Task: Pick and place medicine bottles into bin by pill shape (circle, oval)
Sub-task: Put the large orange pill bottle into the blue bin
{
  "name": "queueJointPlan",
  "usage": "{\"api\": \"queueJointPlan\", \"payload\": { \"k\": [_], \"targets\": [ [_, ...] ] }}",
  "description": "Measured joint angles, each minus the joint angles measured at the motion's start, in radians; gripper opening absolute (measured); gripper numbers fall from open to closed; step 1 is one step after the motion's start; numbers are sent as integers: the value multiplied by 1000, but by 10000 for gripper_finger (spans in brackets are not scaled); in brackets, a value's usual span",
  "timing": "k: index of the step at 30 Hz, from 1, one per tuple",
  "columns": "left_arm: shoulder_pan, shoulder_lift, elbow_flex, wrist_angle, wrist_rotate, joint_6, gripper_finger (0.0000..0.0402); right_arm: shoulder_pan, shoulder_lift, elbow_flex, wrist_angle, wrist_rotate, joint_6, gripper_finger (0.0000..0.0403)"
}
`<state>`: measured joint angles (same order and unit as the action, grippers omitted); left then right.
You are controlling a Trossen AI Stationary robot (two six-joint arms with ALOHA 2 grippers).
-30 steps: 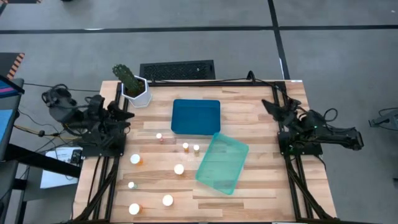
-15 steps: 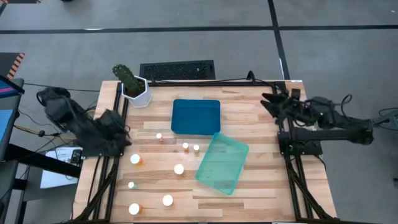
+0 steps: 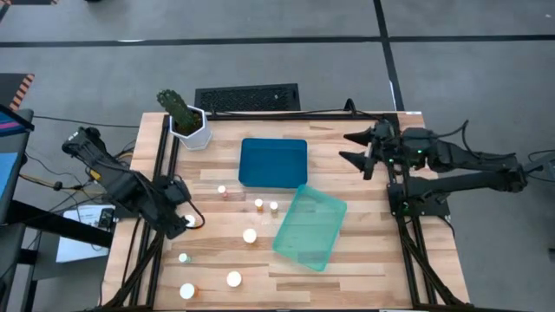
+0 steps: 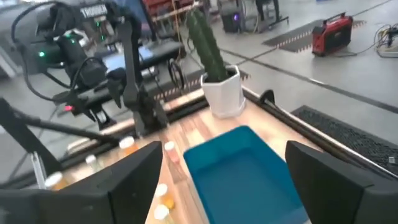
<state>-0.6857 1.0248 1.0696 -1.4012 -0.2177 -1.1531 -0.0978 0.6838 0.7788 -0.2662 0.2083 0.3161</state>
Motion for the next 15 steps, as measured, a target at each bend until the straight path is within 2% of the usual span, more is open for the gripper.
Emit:
{"api": "queueJointPlan", "payload": {
  "k": [5,15],
  "targets": [
    [0,1,-126,137,4,69,362,0,51,0,-15,-4,-2,356],
    [0,3,-304,241,31,98,358,0,77,0,-15,-57,-3,348]
  ]
}}
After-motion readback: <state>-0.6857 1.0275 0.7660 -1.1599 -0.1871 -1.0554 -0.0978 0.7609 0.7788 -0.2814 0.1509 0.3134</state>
